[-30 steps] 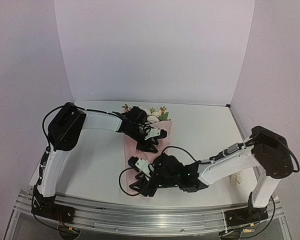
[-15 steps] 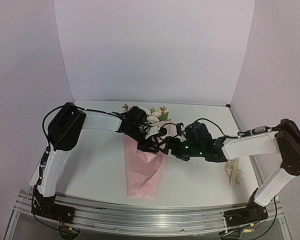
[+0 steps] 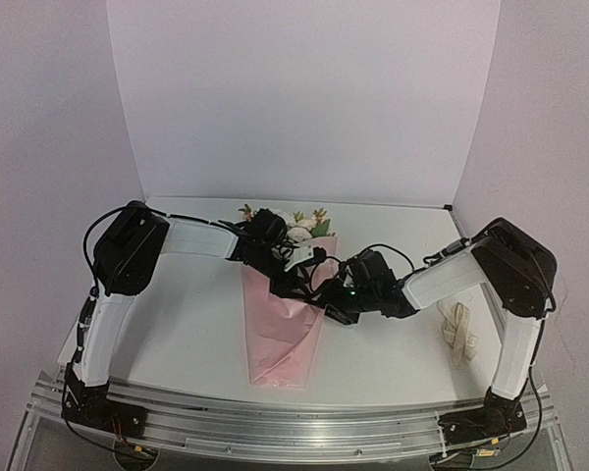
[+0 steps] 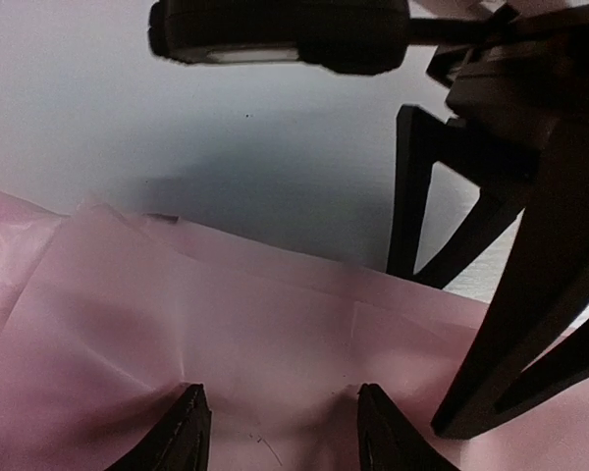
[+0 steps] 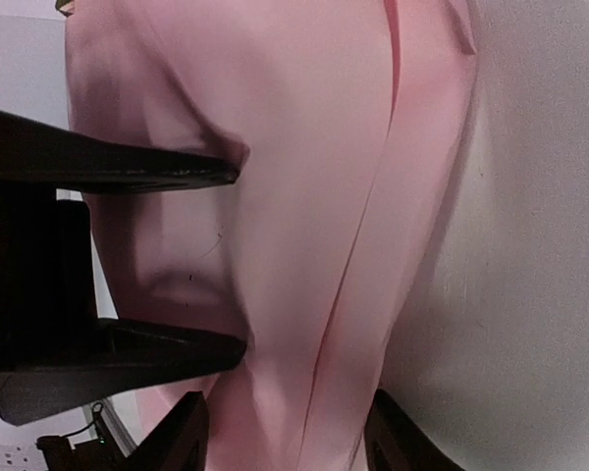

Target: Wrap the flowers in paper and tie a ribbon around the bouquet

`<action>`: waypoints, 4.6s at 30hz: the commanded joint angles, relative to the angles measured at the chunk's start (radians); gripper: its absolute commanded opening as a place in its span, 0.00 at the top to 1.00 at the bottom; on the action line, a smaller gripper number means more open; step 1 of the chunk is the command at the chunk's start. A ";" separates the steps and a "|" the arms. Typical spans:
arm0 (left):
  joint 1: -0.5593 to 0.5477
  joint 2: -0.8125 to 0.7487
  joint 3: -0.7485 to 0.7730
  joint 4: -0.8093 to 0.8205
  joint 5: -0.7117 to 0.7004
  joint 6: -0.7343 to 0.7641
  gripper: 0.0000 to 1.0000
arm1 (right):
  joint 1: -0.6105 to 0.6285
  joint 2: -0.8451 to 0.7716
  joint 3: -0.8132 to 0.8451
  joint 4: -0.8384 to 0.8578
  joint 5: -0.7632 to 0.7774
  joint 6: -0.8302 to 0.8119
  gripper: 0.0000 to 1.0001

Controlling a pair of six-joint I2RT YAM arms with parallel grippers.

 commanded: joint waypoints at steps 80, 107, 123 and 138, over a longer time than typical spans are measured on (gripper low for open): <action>-0.342 -0.374 -0.757 -0.131 -0.160 0.711 0.20 | -0.306 -0.292 0.267 -1.250 0.315 -0.315 0.32; -0.343 -0.383 -0.769 -0.096 -0.162 0.721 0.21 | -0.708 0.032 0.389 -1.117 0.134 -0.632 0.98; -0.342 -0.388 -0.779 -0.104 -0.183 0.742 0.21 | -0.690 -0.424 1.222 -1.160 0.279 -0.912 1.00; -0.342 -0.382 -0.777 -0.110 -0.186 0.752 0.21 | -0.424 -0.529 0.676 -1.118 -0.125 -0.771 1.00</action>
